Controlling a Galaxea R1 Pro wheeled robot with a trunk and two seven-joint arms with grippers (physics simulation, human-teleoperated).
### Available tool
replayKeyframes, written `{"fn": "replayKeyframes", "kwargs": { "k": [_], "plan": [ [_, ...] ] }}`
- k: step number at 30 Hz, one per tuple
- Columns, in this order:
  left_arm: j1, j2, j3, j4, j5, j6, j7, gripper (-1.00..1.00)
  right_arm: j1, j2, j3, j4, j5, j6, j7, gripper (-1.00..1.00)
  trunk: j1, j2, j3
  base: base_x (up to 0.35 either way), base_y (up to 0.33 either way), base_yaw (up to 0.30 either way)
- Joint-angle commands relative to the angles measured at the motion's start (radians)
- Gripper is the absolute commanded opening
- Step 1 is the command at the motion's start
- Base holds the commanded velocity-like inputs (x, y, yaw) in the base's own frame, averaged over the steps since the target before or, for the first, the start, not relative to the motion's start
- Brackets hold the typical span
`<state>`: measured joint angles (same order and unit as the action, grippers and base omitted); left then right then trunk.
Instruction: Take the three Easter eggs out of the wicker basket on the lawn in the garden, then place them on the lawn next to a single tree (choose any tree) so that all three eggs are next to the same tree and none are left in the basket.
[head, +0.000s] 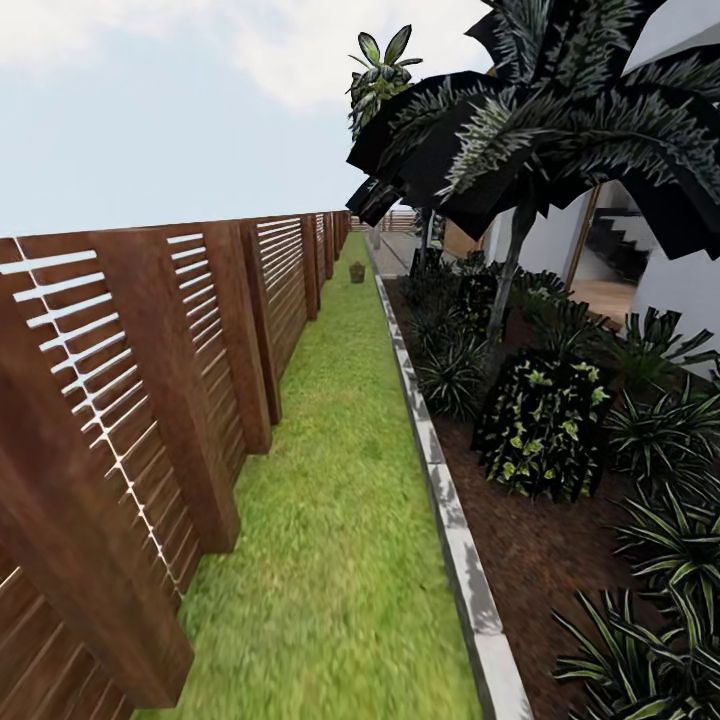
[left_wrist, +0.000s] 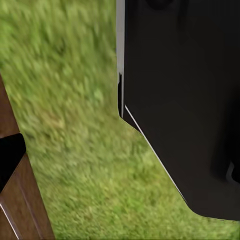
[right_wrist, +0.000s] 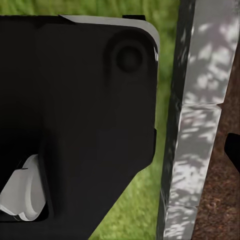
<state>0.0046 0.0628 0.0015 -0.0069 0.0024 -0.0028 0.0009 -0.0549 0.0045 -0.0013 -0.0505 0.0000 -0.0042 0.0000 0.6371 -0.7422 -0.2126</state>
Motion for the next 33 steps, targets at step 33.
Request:
{"fn": "replayKeyframes", "kwargs": {
  "k": [33],
  "plan": [
    [0.000,0.000,0.000,-0.001,0.001,0.000,0.000,1.00,0.000,-0.001,0.000,0.001,0.000,0.000,0.000,1.00,0.001,-0.001,-0.001,0.323,0.034,0.000]
  ]
}}
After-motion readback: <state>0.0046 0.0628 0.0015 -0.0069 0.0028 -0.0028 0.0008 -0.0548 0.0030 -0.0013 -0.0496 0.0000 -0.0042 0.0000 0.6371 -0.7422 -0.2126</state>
